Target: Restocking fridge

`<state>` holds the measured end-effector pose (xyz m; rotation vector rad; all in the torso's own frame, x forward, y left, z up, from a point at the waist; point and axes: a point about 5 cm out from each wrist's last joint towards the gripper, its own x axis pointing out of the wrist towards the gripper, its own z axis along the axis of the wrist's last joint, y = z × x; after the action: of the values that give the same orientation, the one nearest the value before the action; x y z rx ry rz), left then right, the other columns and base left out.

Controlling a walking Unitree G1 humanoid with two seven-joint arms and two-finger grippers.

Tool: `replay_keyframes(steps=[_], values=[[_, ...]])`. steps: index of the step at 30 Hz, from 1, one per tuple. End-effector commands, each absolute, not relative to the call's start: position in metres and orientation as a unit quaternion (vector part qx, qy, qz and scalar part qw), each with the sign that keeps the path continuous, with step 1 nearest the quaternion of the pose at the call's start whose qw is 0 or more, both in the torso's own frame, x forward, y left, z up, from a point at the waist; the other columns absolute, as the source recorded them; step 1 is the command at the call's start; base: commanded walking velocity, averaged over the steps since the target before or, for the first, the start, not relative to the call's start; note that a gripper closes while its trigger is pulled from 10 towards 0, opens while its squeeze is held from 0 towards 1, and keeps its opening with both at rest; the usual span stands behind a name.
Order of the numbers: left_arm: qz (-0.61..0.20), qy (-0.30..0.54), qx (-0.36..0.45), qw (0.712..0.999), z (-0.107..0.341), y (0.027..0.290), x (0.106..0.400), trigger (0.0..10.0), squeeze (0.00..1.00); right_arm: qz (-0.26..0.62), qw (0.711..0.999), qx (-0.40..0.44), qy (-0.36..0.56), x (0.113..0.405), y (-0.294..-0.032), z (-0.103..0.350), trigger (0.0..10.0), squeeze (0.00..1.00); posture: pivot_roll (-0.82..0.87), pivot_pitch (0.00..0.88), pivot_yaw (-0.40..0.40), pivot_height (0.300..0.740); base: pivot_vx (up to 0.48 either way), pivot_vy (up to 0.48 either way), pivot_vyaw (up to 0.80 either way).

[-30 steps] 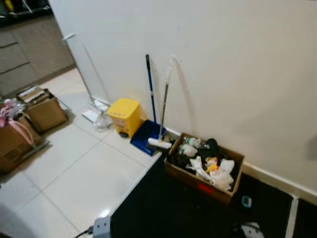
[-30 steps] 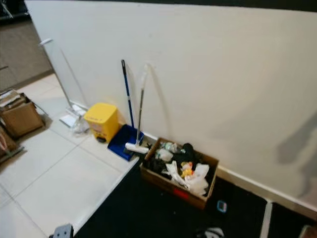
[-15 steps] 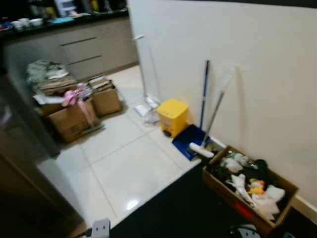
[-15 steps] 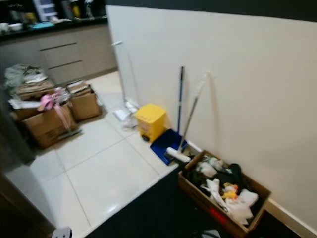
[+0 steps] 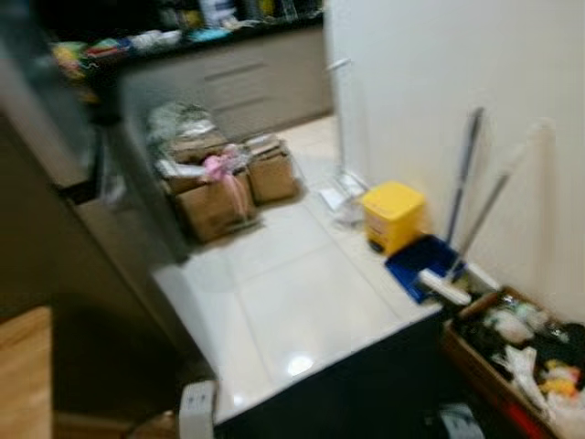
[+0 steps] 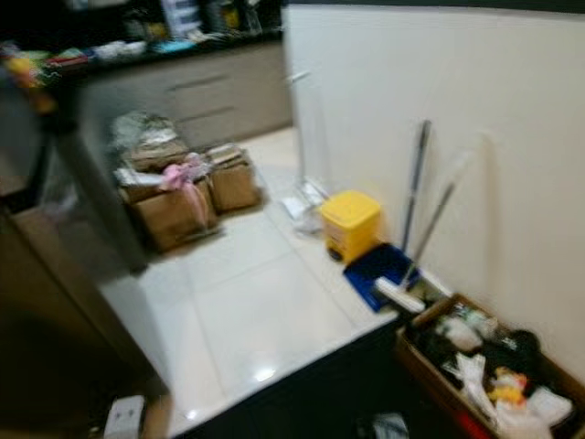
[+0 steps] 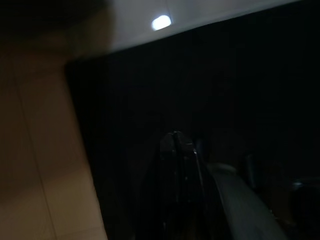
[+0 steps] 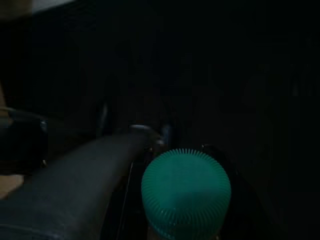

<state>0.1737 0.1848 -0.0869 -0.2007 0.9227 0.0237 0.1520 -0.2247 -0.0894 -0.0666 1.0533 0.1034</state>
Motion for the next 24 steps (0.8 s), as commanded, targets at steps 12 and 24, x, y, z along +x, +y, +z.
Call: replay_keyframes(steps=[12, 24], values=[[-0.013, 0.461, -0.095, 0.882, -0.089, 0.186, 0.169, 10.0, 0.0, 0.0, 0.859, -0.037, 0.51, 0.145, -0.238, -0.09, 10.0, 0.0, -0.16, 0.0, 0.075, 0.74, 0.0, 0.0, 0.79], [0.014, 0.498, -0.138, 0.856, -0.105, 0.177, 0.128, 10.0, 0.0, -0.009, 0.858, -0.068, 0.509, 0.147, -0.248, -0.087, 10.0, 0.0, -0.15, 0.0, 0.024, 0.74, 0.0, 0.0, 0.26]])
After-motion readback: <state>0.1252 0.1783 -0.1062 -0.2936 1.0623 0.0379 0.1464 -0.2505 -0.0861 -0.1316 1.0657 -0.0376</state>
